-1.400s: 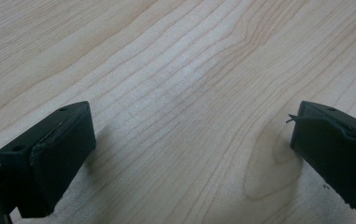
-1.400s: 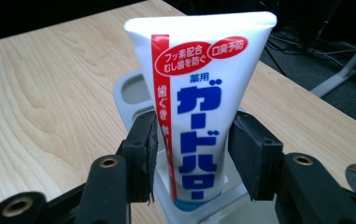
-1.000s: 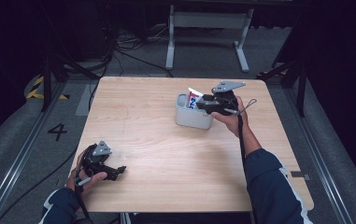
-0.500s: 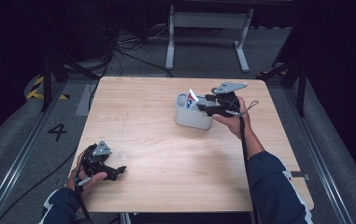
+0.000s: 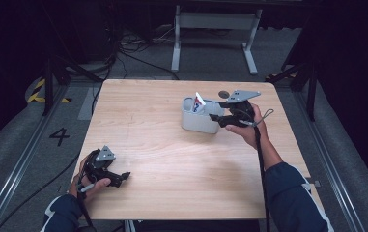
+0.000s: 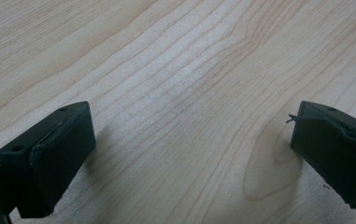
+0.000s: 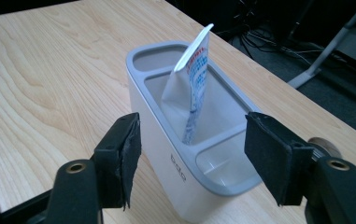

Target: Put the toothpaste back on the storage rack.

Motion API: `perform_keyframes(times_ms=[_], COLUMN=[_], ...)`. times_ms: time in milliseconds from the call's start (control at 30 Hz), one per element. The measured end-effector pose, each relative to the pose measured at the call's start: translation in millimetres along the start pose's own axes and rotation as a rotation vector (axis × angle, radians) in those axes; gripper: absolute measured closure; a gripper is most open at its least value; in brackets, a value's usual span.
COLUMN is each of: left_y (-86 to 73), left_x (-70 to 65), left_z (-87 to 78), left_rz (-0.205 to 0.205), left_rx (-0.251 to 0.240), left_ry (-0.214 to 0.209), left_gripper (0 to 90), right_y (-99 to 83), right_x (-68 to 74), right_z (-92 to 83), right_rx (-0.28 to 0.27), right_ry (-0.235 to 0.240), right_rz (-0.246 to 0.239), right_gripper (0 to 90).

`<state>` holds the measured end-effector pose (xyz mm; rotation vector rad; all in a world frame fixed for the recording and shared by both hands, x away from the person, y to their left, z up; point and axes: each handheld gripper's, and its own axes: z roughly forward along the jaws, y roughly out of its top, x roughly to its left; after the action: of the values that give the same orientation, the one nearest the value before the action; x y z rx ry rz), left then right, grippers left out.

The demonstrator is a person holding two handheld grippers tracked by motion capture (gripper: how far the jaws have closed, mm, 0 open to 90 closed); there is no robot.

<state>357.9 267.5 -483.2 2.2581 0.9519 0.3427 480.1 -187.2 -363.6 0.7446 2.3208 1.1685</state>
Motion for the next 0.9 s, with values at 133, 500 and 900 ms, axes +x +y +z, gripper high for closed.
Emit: perform_keyframes(times_ms=[133, 500, 900], left_y=[0.0, 0.0, 0.0], left_x=[0.1, 0.0, 0.2], left_z=[0.0, 0.0, -0.1], left_rz=[0.001, 0.001, 0.004], left_rx=[0.0, 0.0, 0.0], left_ry=[0.001, 0.001, 0.001], left_gripper=[0.3, 0.4, 0.3], right_y=[-3.1, -9.5, -23.3], right_x=[0.9, 7.6, 13.5], right_z=[-5.6, -21.9, -38.9], right_rx=[0.003, 0.014, 0.056], right_ry=[-0.012, -0.017, -0.034], right_rz=[-0.003, -0.043, -0.086], right_gripper=[36.2, 35.3, 35.3])
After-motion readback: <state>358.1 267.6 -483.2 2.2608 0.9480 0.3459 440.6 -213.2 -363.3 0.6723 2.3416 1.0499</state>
